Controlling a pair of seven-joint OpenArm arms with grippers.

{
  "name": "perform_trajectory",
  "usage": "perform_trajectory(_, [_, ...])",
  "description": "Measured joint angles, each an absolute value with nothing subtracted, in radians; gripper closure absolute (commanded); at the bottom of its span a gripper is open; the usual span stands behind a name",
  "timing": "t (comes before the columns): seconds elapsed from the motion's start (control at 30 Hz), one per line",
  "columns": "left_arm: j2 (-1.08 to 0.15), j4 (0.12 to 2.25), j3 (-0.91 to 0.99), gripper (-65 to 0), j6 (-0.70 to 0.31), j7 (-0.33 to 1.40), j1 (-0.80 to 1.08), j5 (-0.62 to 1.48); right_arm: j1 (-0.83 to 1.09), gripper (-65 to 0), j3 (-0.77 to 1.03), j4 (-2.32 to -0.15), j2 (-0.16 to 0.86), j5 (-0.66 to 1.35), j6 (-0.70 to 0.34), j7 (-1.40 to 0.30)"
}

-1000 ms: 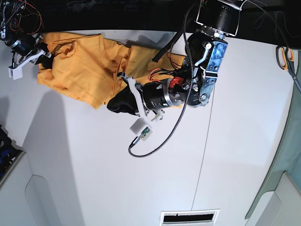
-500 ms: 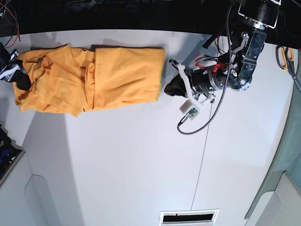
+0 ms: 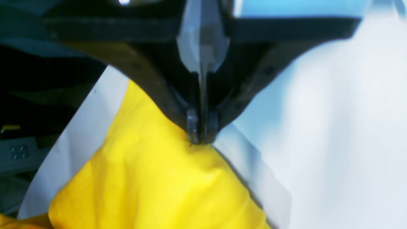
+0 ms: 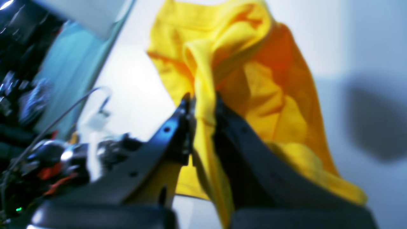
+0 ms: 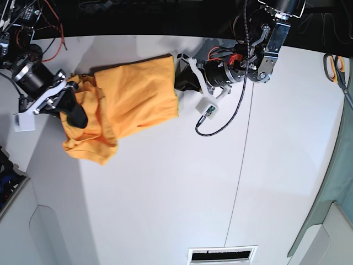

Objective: Layout the t-shirt on the table in an organized manner, then fold the t-shirt properly
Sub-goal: 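Grasp the folded shirt bundle with both grippers and lift it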

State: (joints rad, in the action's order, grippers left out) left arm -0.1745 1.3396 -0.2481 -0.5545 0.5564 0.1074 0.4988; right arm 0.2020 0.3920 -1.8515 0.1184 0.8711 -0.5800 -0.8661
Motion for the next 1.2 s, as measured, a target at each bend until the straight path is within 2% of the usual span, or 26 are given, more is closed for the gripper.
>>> perform_trajectory(0.2, [-0.177,1.340,-0.248,-3.2,-0.554,0.556,0.104,0.499,0.219,0.0,0.149,-1.794,0.054,0.626,-0.580,-0.817])
perform_trajectory(0.23, [-0.177,1.340,-0.248,-3.2,-0.554,0.556,0.102,0.498,0.219,-4.4,0.116,-1.776,0.054,0.609,-0.579,-0.816])
perform_trajectory(0.33, [-0.178,1.340,-0.248,-3.2,-0.554,0.556,0.102,0.498,0.219,-23.0,0.018,-1.736,0.055,0.609,-0.577,-0.816])
perform_trajectory(0.4, [-0.178,1.340,-0.248,-3.2,-0.554,0.556,0.102,0.498,0.219,-27.6,-0.039,-1.726,0.055,0.610,-0.577,-0.816])
perform_trajectory(0.63, [-0.176,1.339,-0.217,-3.3,-0.555,0.553,0.102,0.498,0.219,-27.6,-0.157,-1.747,0.038,0.656,-0.577,-0.802])
perform_trajectory(0.83, [-0.183,1.342,-0.069,-3.2,-0.596,0.597,0.102,0.534,0.195,-27.2,-0.152,-1.873,-0.004,0.640,-0.580,-0.802])
perform_trajectory(0.9, [-0.186,1.375,-0.022,-3.2,-0.616,0.648,0.105,0.579,0.167,-23.0,-0.139,-1.895,-0.016,0.604,-0.580,-0.804])
perform_trajectory(0.93, [-0.194,1.404,-0.007,-3.2,-0.619,0.665,0.105,0.616,0.152,-18.1,-0.131,-1.897,-0.025,0.578,-0.579,-0.799])
perform_trajectory(1.0, [-0.216,1.479,0.012,-3.2,-0.625,0.698,0.105,0.665,0.120,-4.4,-0.111,-1.898,-0.037,0.530,-0.570,-0.785])
perform_trajectory(1.03, [-0.231,1.524,0.016,-3.2,-0.628,0.706,0.103,0.682,0.104,0.0,-0.096,-1.898,-0.039,0.505,-0.562,-0.769])
perform_trajectory(1.2, [-0.267,1.737,0.016,-3.2,-0.630,0.762,0.102,0.783,0.001,0.0,0.009,-1.873,-0.036,0.371,-0.553,-0.733])
